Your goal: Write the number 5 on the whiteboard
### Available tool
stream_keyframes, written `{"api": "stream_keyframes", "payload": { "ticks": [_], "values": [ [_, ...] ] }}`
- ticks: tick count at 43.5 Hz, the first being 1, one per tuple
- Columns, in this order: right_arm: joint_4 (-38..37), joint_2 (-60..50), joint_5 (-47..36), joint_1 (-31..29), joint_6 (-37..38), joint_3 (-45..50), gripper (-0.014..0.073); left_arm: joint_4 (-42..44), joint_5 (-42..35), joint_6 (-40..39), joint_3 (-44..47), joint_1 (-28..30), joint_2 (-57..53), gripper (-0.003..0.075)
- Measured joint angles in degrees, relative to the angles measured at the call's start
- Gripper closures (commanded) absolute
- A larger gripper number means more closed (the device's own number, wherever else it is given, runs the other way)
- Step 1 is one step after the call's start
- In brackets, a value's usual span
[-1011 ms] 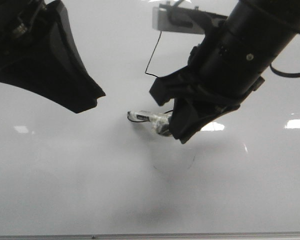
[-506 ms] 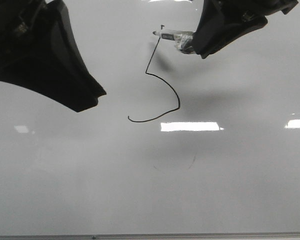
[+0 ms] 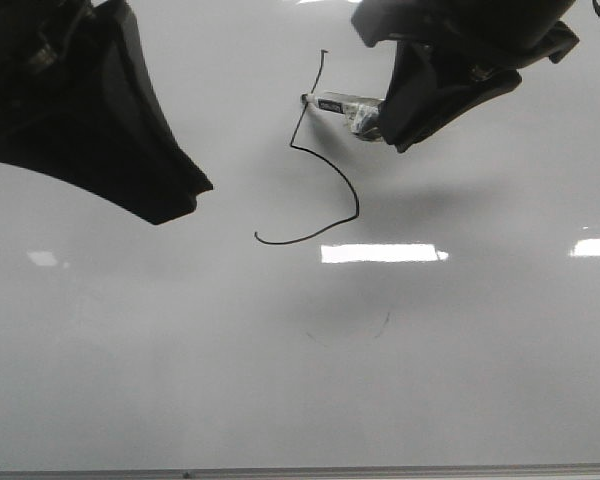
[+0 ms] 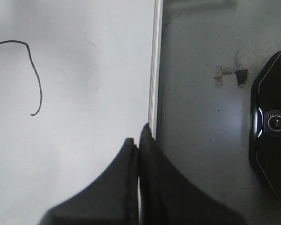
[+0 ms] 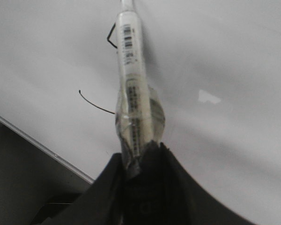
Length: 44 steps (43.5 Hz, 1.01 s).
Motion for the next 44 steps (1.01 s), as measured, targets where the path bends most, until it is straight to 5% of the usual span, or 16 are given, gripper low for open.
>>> {"api": "stream_keyframes", "payload": {
  "ticks": [22,33,40,44],
  "values": [
    [-1.91,-3.16,5.02,-5.39,1.96,0.00,0.0655,0.00,0.00,0.00,0.00,0.00,0.00,0.0741],
    [-2.79,-11.63,9.53,-2.20,-7.23,2.32,0.0655,-0.20,-0.40,0.00,-0.09,0.00,-0.13,0.0735],
    [-3.37,-15.70,10.69,-0.40,-15.98,7.37,0.0655,-0.20,1.39,0.00,-3.67,0.00,-0.90,0.0551],
    [-3.59,-17.03,11.72,1.48,-19.16,9.03,0.0655,-0.20,4.72,0.00,-7.05,-0.26,-1.02,0.0321]
  ]
}}
